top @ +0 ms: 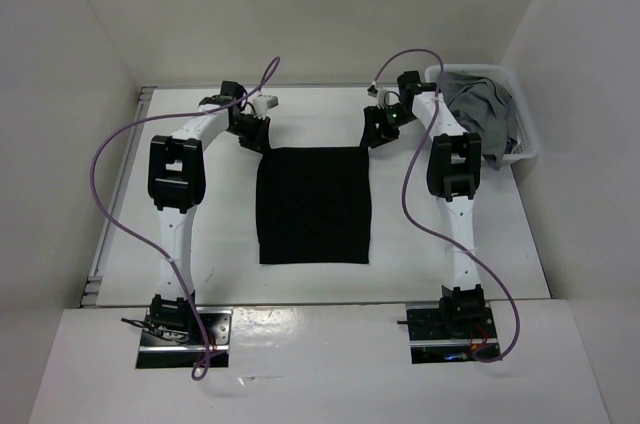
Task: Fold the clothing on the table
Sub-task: Fold the skirt
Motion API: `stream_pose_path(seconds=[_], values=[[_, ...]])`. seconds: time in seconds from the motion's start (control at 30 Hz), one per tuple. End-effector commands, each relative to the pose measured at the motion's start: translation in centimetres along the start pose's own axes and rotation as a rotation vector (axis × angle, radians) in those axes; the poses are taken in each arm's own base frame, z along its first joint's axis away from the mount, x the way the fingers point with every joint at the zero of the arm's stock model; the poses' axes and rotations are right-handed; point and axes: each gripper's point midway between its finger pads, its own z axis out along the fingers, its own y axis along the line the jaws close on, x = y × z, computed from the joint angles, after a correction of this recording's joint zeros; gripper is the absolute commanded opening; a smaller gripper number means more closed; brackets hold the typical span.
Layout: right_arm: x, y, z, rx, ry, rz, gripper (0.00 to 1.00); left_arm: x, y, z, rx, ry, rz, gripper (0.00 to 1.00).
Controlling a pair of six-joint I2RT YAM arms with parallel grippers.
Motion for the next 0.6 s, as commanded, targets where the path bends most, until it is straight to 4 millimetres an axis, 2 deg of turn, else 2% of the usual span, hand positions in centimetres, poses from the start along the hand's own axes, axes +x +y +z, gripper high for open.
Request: stream_pose_path(seconds=[0.0, 0.23, 0.43, 0.57], values=[[1.5, 0.0, 1.0, -0.017, 0.052, 0.012, 0.64, 0.2, 0.5, 0.6, 0.001, 0.012, 0.016, 0.13], [2.5, 0.7, 2.3, -0.041, 0.083, 0.019, 0.60, 0.0, 0.4, 0.4, 0.001, 0.012, 0.015, 0.13], [2.8, 1.3, 3.8, -0.057, 0.111, 0.000, 0.54, 0.9, 0.4, 1.1, 0.016, 0.033, -0.001, 0.13], [2.8, 1.3, 3.8, -0.057, 0.111, 0.000, 0.53, 0.9, 0.5, 1.1, 0.016, 0.033, 0.009, 0.13]])
